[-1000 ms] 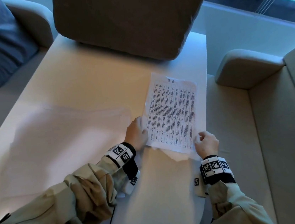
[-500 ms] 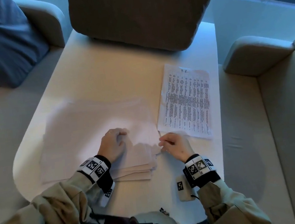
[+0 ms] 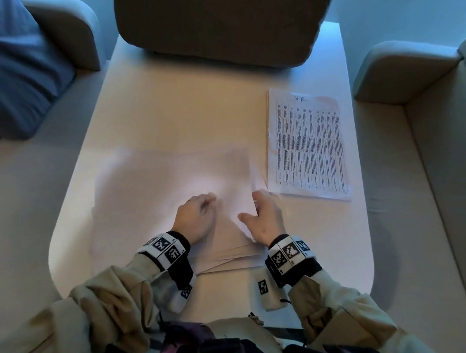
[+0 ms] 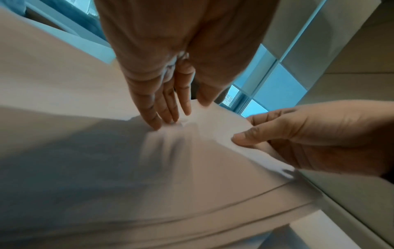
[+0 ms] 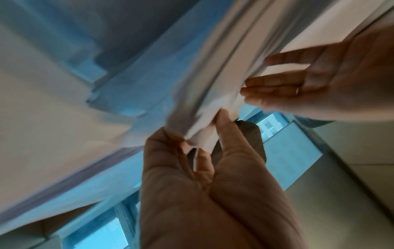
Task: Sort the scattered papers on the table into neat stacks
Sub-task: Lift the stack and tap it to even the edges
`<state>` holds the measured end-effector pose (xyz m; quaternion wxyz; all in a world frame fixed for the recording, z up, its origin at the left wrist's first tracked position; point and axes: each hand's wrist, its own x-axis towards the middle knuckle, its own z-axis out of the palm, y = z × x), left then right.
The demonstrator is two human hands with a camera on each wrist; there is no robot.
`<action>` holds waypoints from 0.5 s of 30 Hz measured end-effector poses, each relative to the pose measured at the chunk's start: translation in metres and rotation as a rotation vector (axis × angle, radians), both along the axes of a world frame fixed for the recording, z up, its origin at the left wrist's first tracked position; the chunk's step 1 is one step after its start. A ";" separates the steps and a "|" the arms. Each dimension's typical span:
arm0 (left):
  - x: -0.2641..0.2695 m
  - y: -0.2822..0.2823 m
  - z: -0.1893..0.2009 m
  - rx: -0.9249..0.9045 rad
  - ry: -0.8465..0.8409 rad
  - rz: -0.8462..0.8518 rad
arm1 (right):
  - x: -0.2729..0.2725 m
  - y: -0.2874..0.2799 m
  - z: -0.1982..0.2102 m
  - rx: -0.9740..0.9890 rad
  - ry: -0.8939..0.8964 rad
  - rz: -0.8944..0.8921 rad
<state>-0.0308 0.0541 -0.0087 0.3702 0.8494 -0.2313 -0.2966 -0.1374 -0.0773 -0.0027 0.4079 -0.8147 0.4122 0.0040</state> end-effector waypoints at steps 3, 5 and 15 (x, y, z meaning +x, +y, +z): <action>0.007 -0.002 0.003 0.017 0.081 0.012 | -0.002 0.012 0.003 -0.023 -0.123 0.105; 0.013 -0.003 -0.001 -0.014 0.125 0.042 | -0.004 0.019 0.005 -0.025 -0.185 0.162; 0.031 0.017 -0.015 -0.043 0.014 -0.177 | 0.009 0.013 0.002 0.221 0.017 0.015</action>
